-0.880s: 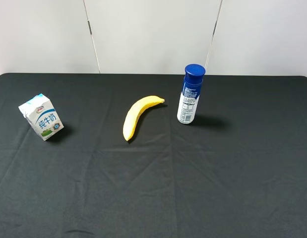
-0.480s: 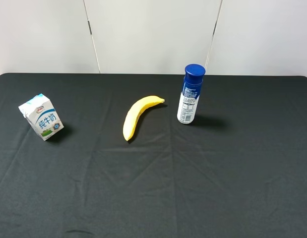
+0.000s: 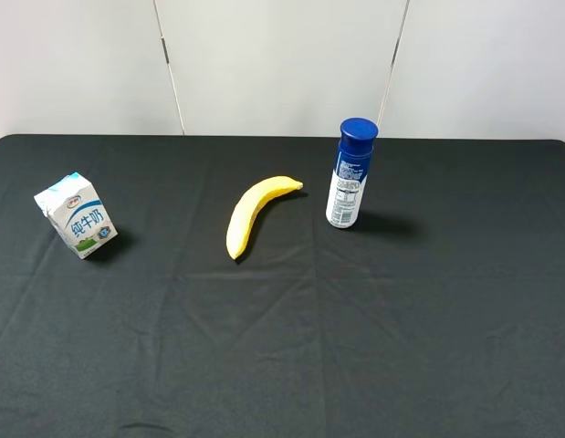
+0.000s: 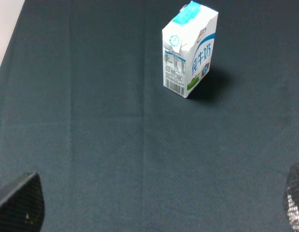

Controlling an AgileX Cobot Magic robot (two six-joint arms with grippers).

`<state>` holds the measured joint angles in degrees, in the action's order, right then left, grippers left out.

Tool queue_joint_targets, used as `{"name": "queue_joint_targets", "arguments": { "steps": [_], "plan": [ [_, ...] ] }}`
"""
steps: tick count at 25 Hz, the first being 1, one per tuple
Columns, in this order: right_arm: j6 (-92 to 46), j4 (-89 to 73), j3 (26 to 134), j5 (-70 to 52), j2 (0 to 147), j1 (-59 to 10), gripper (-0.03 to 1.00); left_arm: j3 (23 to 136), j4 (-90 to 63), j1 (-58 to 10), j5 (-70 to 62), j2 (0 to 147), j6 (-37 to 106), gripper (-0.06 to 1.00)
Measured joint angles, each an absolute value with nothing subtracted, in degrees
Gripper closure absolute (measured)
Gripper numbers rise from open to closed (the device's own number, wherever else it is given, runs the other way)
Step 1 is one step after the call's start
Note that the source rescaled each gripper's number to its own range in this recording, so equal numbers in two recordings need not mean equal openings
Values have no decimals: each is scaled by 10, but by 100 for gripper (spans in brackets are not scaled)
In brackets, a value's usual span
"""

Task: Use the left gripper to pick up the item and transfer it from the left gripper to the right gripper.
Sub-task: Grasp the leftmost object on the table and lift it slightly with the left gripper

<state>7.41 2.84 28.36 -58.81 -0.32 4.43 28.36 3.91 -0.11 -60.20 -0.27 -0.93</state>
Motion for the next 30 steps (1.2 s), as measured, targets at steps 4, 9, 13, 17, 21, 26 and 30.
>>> {"name": "queue_joint_targets", "arguments": {
  "steps": [4,9,13,17,21,26,30],
  "plan": [
    [74,28,284,-588,-3,44,-3,284,39,-1,-602,-3,-9,-6],
    [74,28,284,-588,-3,44,-3,306,44,-1,-621,21,-4,-4],
    [74,28,284,-588,-3,44,-3,360,48,-1,-641,104,17,-3],
    [74,28,284,-588,-3,44,-3,422,49,-1,-645,204,19,-3],
    [74,28,284,-588,-3,44,-3,472,49,-1,-647,303,23,-3],
    [74,28,284,-588,-3,44,-3,510,49,-1,-633,405,28,-4],
    [74,28,284,-588,-3,44,-3,531,49,-1,-613,479,30,-5]
  ]
}}
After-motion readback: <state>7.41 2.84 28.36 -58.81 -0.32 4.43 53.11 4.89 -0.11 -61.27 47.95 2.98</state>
